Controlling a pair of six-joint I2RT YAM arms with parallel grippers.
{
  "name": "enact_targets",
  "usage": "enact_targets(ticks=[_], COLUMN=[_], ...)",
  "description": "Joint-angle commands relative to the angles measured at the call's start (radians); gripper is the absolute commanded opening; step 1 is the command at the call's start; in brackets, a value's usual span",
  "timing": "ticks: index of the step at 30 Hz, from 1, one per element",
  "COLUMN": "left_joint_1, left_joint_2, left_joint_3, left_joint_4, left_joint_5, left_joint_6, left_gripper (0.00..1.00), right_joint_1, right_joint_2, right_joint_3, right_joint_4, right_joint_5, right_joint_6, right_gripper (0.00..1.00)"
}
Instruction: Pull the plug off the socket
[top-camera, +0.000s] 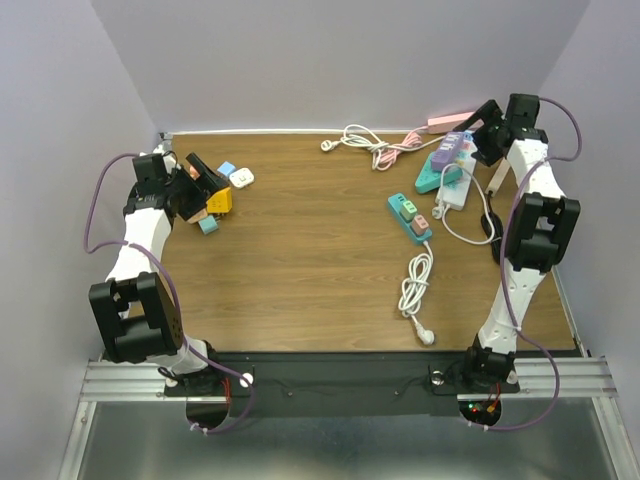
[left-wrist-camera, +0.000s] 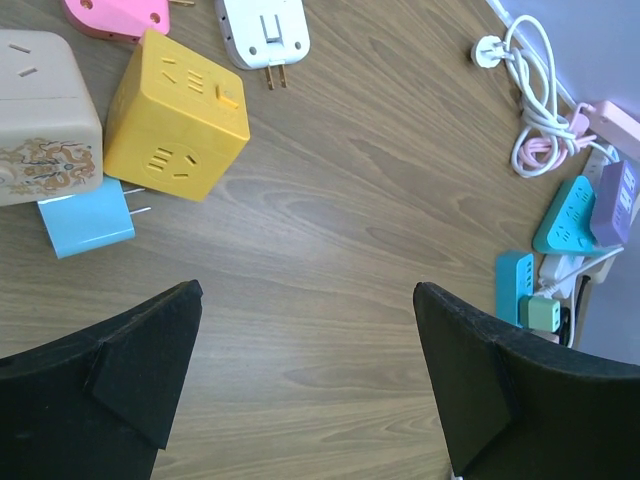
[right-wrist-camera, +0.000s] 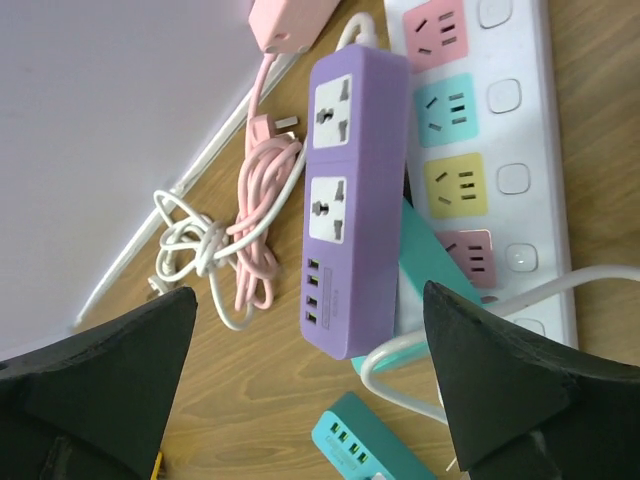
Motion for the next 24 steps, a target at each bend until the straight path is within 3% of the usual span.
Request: enact_targets(ticks=[1, 8, 17, 22, 24], left_joint_1=[-0.004, -0.021, -0.119, -0.13, -0.13], left_joint_2=[-0.044, -0.055, -0.037, -0.047, -0.05], left_joint_3=[-0.015, -0.015, -0.031, -0.071, -0.086], left_joint_4=[0.037, 0.049, 0.097, 0.121, 0.124], left_joint_5=[0.048, 0.103, 0.213, 0.238, 0.24], left_joint_6=[0.009, 0.014, 0.014, 0.0, 0.0], left_gripper=[0.99, 0.99, 0.99, 0.99, 0.99], right_joint_1=[0.0, 0.071, 0.352, 0.392, 0.411], right_joint_2=[-0.096, -0.248, -0.509, -0.55, -0.547], right_joint_3=[0.075, -0.112, -0.555, -0.643, -0.653], right_joint_4=[-0.08, -0.123, -0.197, -0.196, -0.202], right_joint_5=[0.087, -0.074, 0.162, 0.262, 0.378], right_joint_6=[-0.032, -0.151, -0.369, -0.44, -0.464], right_gripper=[1.0, 0.99, 0.96, 0.92, 0.93])
